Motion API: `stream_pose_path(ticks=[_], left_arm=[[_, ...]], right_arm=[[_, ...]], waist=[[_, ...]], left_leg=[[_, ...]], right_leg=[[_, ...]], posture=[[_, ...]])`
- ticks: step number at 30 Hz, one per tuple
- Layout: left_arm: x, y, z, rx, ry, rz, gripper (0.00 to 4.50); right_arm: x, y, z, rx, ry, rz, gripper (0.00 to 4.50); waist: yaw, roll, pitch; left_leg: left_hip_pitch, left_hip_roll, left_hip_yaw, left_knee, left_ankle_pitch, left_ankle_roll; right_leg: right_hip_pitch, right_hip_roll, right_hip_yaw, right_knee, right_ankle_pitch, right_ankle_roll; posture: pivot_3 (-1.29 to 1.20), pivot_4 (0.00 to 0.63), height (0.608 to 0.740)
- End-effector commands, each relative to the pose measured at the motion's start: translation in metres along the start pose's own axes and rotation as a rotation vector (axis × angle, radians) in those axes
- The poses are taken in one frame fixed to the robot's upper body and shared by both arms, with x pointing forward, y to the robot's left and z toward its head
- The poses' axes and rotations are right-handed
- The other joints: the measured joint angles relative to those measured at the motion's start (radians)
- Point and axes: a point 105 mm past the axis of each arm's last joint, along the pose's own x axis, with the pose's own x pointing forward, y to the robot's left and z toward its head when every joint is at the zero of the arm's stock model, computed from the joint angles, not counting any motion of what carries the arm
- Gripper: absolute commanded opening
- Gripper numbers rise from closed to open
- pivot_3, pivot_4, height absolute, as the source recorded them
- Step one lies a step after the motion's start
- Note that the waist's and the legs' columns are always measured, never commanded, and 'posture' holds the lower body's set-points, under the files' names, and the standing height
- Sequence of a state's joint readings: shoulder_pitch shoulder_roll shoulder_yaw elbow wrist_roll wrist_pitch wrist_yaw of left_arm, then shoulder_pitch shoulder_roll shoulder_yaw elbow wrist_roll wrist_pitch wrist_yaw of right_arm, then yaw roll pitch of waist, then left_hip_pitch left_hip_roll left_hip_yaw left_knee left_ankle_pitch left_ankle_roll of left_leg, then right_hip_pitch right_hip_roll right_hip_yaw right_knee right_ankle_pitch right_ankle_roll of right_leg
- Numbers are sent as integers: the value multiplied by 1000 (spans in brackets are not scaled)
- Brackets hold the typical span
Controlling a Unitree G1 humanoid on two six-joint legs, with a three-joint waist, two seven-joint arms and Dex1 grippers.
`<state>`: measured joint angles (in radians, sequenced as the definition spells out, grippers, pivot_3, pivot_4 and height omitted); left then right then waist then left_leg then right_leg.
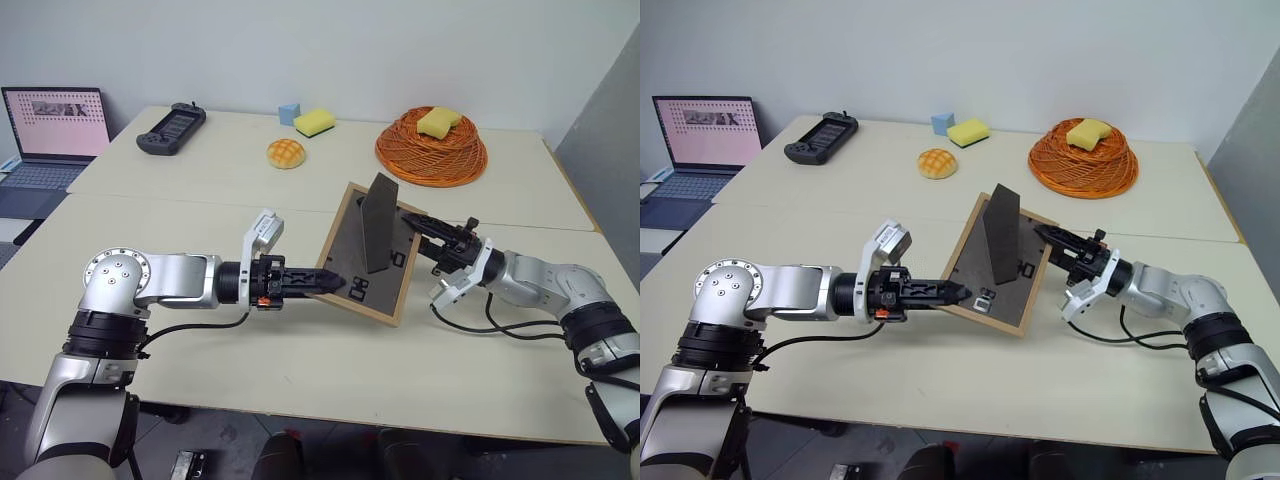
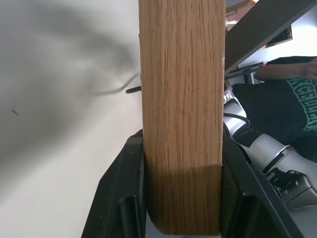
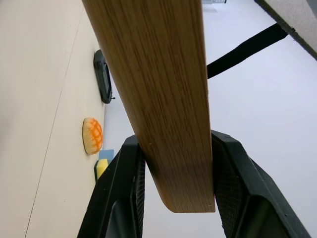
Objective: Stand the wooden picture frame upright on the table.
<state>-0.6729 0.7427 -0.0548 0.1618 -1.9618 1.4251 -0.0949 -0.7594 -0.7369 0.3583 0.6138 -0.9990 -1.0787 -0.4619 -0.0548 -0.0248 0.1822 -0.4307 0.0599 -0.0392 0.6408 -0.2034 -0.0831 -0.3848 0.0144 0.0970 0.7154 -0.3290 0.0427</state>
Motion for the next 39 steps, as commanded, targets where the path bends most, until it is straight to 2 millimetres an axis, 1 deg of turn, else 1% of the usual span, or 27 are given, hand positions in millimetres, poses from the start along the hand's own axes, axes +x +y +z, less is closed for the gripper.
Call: stream_pose_path(ticks=[1,9,17,28,39], left_arm=[[0,-11,4,52,-1,-10,1304],[-1,-6,16,32,-48,14,1304],[1,-10,14,47,-34,-2,1304],[-2,-13,20,53,-69,-16,1294],[-1,-10,17,58,-61,12,1294]], right_arm=[[2,-8,-2,-15,0,-19,1489],[3,-8,-3,-6,10,-20,1489],[4,-8,-2,-4,7,-14,1489],[5,-8,-3,-7,11,-14,1489],[5,-7,-3,-5,13,-16,1489]], waist=[[0,0,0],[0,0,0],[-1,0,0],[-1,0,0],[-1,0,0]], left_leg=[[0,0,0,0,0,0],[0,0,0,0,0,0],[0,0,0,0,0,0],[0,0,0,1,0,0],[0,0,0,1,0,0]], right_leg=[[0,0,0,0,0,0],[0,0,0,0,0,0],[0,0,0,0,0,0],[0,0,0,0,0,0],[0,0,0,0,0,0]], posture=[[0,150,740],[0,150,740],[0,150,740],[0,150,740],[0,150,740]])
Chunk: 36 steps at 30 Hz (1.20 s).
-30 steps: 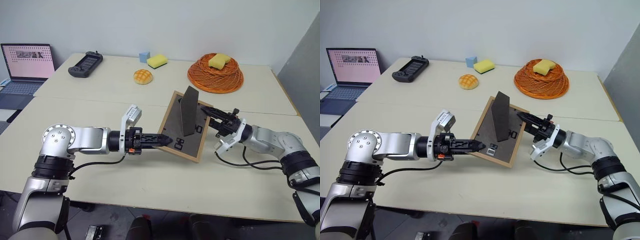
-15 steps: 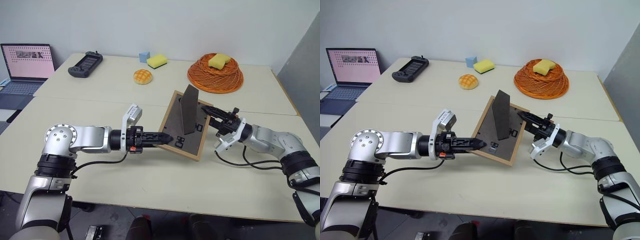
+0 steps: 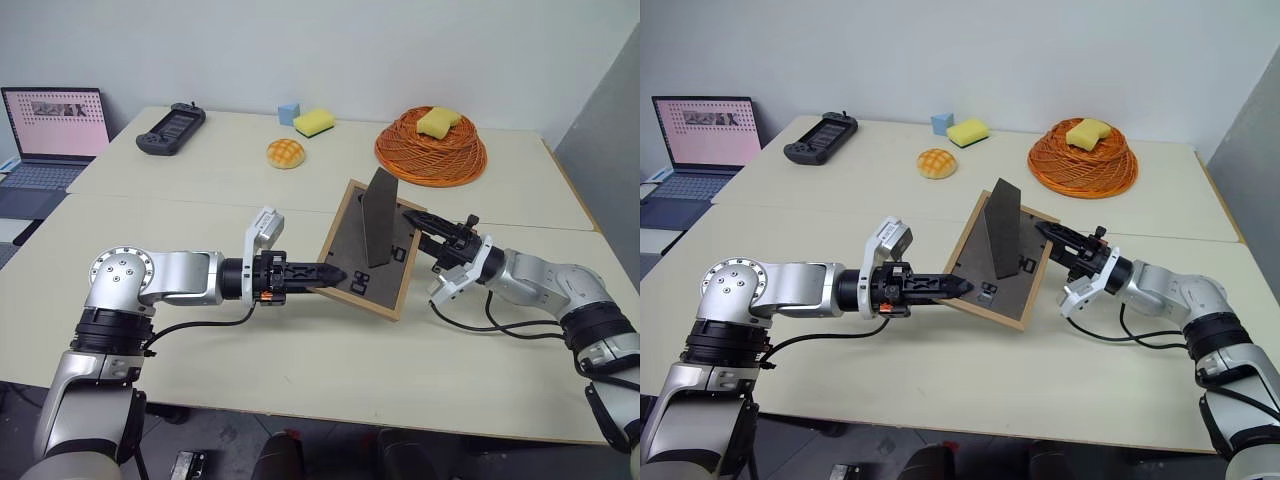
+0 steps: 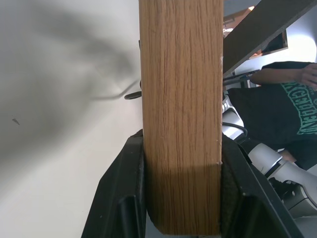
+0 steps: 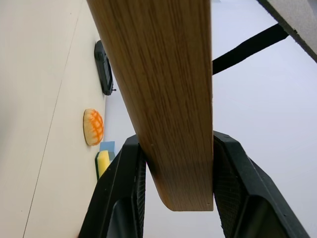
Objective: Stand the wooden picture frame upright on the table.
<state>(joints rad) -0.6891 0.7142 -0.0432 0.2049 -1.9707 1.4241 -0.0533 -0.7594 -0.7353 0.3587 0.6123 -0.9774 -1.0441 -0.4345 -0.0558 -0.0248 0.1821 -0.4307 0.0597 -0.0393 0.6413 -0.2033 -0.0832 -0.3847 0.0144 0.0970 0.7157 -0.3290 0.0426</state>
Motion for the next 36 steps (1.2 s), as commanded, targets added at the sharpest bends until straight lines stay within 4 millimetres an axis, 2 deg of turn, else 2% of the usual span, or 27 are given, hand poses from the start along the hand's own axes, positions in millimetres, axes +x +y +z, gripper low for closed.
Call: stream_pose_path(ticks=[1,3,11,16,19,23,26,31,36], left_arm=[[-2,-14,11,80,-38,4,1294],[-2,-13,13,76,-45,8,1998],[-2,-17,12,92,-38,-5,3612],[-10,-19,15,119,-70,18,3612],[-24,-28,18,182,-111,28,3612],[-44,-26,29,198,-233,64,3612],[-58,-31,32,293,-303,98,3612],[-79,-52,41,472,-463,129,3612],[-75,-60,36,696,-507,230,3612]], right_arm=[[4,-7,2,1,-20,-23,1489],[4,-7,2,1,-21,-25,1489],[4,-6,3,4,-22,-21,1489],[4,-5,3,5,-24,-15,1489],[4,-5,2,3,-26,-11,1489],[5,-8,0,5,-25,-17,1489],[5,-8,-1,10,-30,-14,1489],[7,-15,-7,46,-7,-40,1489],[22,-37,-19,160,47,-128,1489]], waist=[[0,0,0],[0,0,0],[0,0,0],[-1,0,0],[-1,0,0],[-4,0,0],[-3,0,0],[-2,0,0],[-4,0,0]], left_leg=[[0,0,0,0,0,0],[0,0,0,0,0,0],[0,0,0,0,0,0],[0,0,0,0,0,0],[0,0,0,0,0,0],[0,0,0,0,0,0],[0,0,0,0,0,0],[0,0,0,0,0,0],[0,1,1,0,0,1]], right_leg=[[0,0,0,0,0,0],[0,0,0,0,0,0],[0,0,0,0,0,0],[0,0,0,0,0,0],[0,0,0,0,0,0],[0,0,0,1,0,0],[0,0,0,0,0,0],[0,0,0,0,0,0],[0,0,1,0,0,0]], posture=[[0,150,740],[0,150,740],[0,150,740],[0,150,740],[0,150,740],[0,150,740],[0,150,740],[0,150,740],[0,150,740]])
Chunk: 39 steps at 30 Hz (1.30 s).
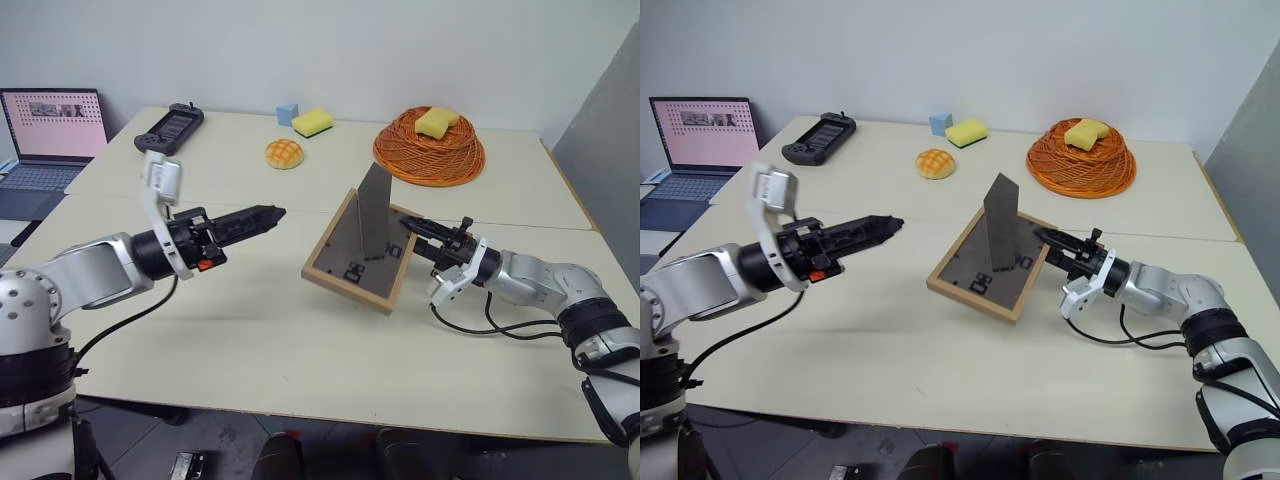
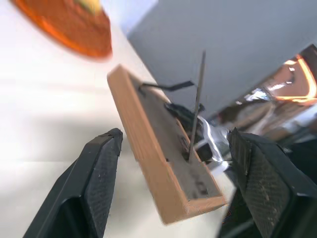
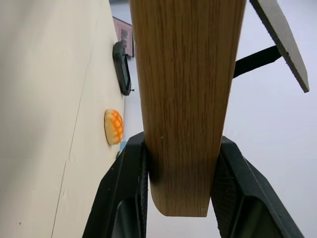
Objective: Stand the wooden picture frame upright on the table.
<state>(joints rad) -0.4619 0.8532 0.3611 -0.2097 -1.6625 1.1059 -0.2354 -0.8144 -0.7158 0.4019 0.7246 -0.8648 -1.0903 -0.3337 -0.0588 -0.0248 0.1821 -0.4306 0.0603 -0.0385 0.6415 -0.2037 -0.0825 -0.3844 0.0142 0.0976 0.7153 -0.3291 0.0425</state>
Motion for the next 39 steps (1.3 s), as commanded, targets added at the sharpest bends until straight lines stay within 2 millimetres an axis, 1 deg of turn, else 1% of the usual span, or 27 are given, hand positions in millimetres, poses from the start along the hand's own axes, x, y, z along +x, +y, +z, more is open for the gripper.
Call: stream_pose_path(ticks=[1,4,6,8,12,15,17,19,21,24,27,32,39], left_arm=[[1,-17,4,227,-53,11,3612],[1,-15,-9,317,-33,53,3612],[0,-13,-16,348,-21,70,3612],[0,-13,-24,378,-6,78,3612],[1,-12,-25,383,-40,96,3612],[1,-10,-24,394,-47,105,3612],[1,-9,-24,393,-52,108,3612],[3,-10,-22,398,-56,108,3612],[4,-9,-23,405,-44,107,3612],[4,-9,-25,405,-32,104,3612],[5,-7,-23,404,-36,107,3612],[6,-6,-16,407,-41,106,3612],[6,-5,-5,415,-47,104,3612]], right_arm=[[21,-51,-10,102,37,-196,1489],[36,-62,-20,292,104,-236,1489],[45,-63,-25,452,134,-235,1489],[57,-57,-28,675,162,-206,1489],[74,-42,-24,1159,164,-170,1489],[77,-33,-15,1365,152,-114,1489],[78,-28,-11,1459,157,-88,1489],[76,-10,-5,1617,175,-60,1489],[74,3,-3,1692,201,-56,1489],[69,14,-1,1722,237,-54,1489],[62,31,7,1783,254,-53,1489],[58,44,14,1814,282,-67,1489],[46,66,15,1836,366,-56,1489]], waist=[[-2,0,0],[-5,0,0],[-5,0,0],[-5,0,0],[2,0,0],[5,0,0],[6,1,0],[6,1,0],[6,1,0],[5,1,1],[5,1,1],[1,1,1],[2,1,0]], left_leg=[[0,0,0,0,0,0],[0,1,0,0,0,0],[0,1,0,0,0,0],[2,1,-1,-1,-1,2],[2,1,-2,-1,-2,2],[2,1,-2,-1,-2,3],[2,1,-2,-1,-2,3],[1,1,-2,-1,-2,3],[1,1,-2,-1,-2,3],[1,1,-2,-2,-2,3],[-1,1,-1,-2,-2,3],[-1,2,0,-2,-2,3],[-1,2,0,-2,-2,3]], right_leg=[[0,0,0,-1,0,0],[1,0,0,-1,0,0],[2,0,-1,-1,0,0],[3,0,-1,-1,0,0],[4,0,-2,-1,0,0],[4,0,-3,-1,0,0],[4,0,-3,-2,0,0],[4,0,-3,-2,0,0],[4,1,-2,-3,0,0],[3,1,-2,-3,0,0],[0,1,-1,-2,0,0],[0,2,-1,-2,0,0],[0,2,-1,-2,0,0]], posture=[[0,150,740],[0,150,740],[0,150,740],[0,150,740],[0,150,740],[0,150,740],[0,150,740],[0,150,740],[0,150,740],[0,150,740],[0,150,740],[0,150,740],[0,150,740]])
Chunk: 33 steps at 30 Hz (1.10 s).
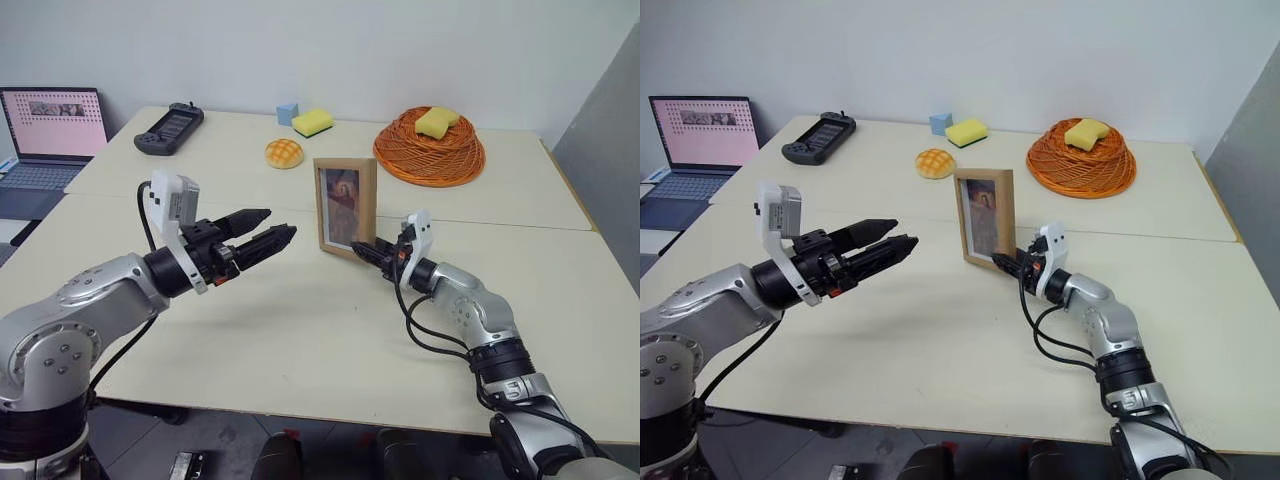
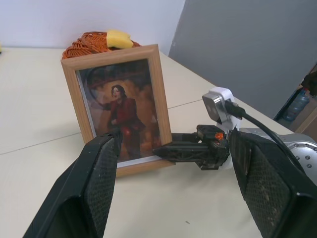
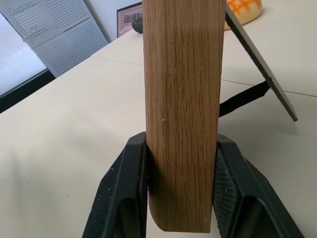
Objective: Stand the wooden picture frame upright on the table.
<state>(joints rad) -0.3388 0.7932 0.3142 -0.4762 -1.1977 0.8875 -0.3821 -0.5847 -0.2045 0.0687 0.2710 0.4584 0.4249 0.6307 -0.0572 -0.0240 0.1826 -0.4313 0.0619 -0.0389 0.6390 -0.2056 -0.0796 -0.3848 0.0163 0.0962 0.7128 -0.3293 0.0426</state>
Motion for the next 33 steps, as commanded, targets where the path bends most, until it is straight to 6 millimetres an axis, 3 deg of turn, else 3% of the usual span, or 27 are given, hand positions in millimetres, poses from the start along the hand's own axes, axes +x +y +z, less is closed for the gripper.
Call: stream_pose_path(ticks=[1,8,23,33], left_arm=[[-1,0,13,36,-23,-1,3612],[-2,-2,12,38,-16,-15,3612],[7,-11,10,25,-9,-40,3612],[-1,-9,-6,42,109,-29,3612]], right_arm=[[-7,-5,-8,-9,17,-28,1489],[-16,-8,-32,3,72,-53,1489],[-13,-10,-27,-15,79,-58,1489],[-14,-12,-31,-8,94,-70,1489]], waist=[[0,0,0],[1,0,0],[1,0,0],[0,0,0]], left_leg=[[0,0,0,0,0,0],[0,0,0,0,0,0],[0,0,0,-1,0,0],[0,0,0,-1,0,0]], right_leg=[[0,0,0,0,0,0],[0,0,0,-1,0,0],[0,0,0,-1,0,0],[0,0,0,-1,0,0]], posture=[[0,150,740],[0,150,740],[0,150,740],[0,150,740]])
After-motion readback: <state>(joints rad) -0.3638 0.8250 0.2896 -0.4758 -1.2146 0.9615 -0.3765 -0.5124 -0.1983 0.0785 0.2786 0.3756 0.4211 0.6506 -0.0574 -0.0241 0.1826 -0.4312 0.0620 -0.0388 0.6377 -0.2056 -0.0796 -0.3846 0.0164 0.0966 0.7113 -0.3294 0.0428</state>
